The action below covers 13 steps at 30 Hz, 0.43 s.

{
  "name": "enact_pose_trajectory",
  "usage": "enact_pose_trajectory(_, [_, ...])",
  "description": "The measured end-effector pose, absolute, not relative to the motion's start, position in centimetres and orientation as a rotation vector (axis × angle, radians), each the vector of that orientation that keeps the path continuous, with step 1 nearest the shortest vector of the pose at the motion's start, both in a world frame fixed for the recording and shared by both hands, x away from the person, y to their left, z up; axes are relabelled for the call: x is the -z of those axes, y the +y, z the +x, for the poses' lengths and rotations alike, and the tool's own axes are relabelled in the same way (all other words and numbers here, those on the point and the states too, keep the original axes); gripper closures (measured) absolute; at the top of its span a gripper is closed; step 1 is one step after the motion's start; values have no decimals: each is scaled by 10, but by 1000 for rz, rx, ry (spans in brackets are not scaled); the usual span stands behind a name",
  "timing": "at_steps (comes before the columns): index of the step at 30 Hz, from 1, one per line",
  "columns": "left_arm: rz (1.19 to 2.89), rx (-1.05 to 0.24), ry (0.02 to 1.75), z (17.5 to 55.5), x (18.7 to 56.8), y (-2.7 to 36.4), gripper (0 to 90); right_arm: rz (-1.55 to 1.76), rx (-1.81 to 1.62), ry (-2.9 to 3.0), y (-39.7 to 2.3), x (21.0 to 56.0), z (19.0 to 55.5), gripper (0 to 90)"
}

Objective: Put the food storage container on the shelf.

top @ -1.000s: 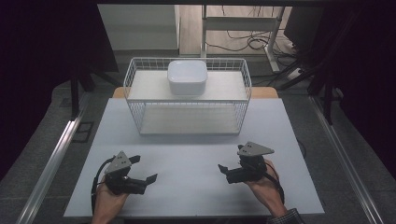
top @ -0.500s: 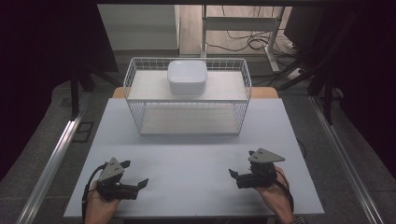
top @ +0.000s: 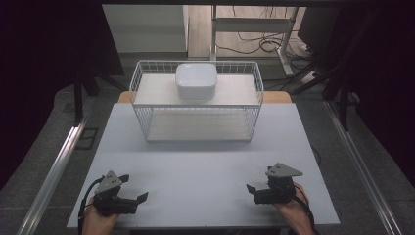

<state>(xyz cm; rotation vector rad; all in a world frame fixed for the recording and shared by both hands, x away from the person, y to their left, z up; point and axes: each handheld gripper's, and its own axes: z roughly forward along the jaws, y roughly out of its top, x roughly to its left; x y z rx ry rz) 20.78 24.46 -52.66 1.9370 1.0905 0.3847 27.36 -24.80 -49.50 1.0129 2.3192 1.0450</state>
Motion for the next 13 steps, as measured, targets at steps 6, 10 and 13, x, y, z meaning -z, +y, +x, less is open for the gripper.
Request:
enact_pose_trajectory(6, [1952,-383,1146,212,535,250,37,1041,-987,2365,-251,506,274,12])
enact_pose_trajectory(10, [1955,-372,1182,214,538,253,37,1038,-955,2394,-251,510,275,14])
enact_pose_trajectory(13, [1962,-370,1184,215,538,252,38,1032,-945,2393,-250,511,276,13])
